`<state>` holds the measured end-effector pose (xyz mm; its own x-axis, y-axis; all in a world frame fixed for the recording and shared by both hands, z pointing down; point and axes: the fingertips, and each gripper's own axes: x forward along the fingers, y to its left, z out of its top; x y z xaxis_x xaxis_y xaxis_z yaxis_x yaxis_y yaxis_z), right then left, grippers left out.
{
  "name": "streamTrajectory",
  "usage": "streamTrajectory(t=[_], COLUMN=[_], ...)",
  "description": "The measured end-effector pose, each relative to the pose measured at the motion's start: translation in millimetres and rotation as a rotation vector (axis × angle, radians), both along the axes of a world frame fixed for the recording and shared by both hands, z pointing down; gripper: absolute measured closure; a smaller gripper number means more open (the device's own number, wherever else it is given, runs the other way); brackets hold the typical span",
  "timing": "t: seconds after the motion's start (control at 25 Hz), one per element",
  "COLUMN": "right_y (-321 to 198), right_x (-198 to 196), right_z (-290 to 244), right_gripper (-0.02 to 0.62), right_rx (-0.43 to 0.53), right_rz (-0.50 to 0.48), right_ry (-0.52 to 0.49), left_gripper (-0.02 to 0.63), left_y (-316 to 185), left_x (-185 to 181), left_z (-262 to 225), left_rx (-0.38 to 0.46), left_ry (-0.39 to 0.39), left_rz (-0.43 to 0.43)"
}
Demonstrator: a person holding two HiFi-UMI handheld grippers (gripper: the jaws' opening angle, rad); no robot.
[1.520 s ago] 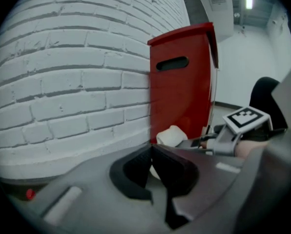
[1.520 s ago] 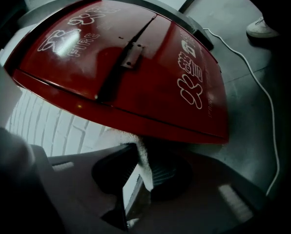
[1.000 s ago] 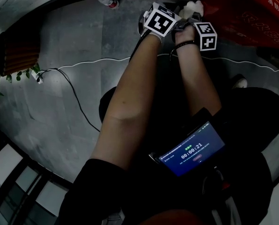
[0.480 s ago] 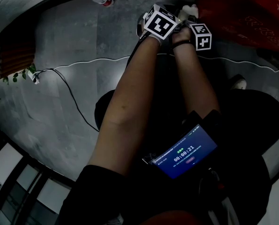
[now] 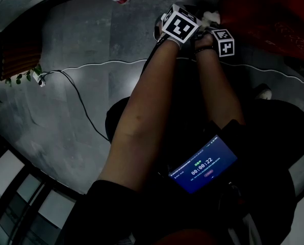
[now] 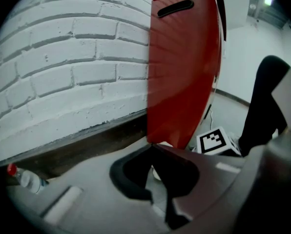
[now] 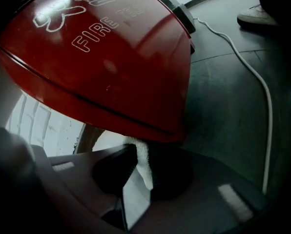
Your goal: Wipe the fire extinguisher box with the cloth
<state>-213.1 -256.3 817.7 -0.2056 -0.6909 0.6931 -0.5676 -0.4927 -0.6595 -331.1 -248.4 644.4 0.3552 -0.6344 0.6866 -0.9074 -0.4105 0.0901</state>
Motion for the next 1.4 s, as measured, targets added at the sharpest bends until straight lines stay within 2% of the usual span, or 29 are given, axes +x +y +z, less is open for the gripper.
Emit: streamTrajectory(t=[0.2, 0.32, 0.52, 0.8, 0.92, 1.08, 1.28, 1.4], right_y=[1.6, 2.9, 2.8, -0.5, 9.1, 23.7, 51.4, 67.8], right_x=[1.9, -7.3, -38.9, -80.0, -93.1, -87.7, -62.8, -42.5], right_z=[5.3, -2.9, -44.4, -153.8, -208.0, -265.2, -328.2, -369.9], right_gripper=[0.524, 0.528, 0.528, 0.528, 0.528, 0.528, 0.528, 0.528], right_rx=[0.004, 0.044, 0.228, 0.491, 0.608, 0.7, 0.862, 0.959], right_rz=[-0.008, -0.088, -0.326, -0.549, -0.675, -0.802, -0.91, -0.929], right_ry=[0.021, 0.029, 0.05, 0.075, 0.151, 0.292, 0.411, 0.428], left_gripper=[0.603, 0.603, 0.603, 0.603, 0.603, 0.603, 0.603, 0.603], left_y=[0.8, 0.6, -7.5, 4.8, 10.7, 22.1, 41.3, 49.2], left_x=[-5.6, -10.1, -19.4, -27.7, -28.6, -32.3, -22.7, -14.2], left_z=[-6.4, -9.1, -28.6, -68.1, -91.2, -136.7, -203.4, -249.4], left_rx=[0.011, 0.016, 0.058, 0.114, 0.173, 0.285, 0.442, 0.546], left_ry=[0.001, 0.006, 0.038, 0.063, 0.054, 0.056, 0.038, 0.028], left_rz=[-0.014, -0.027, -0.099, -0.222, -0.275, -0.356, -0.401, -0.412])
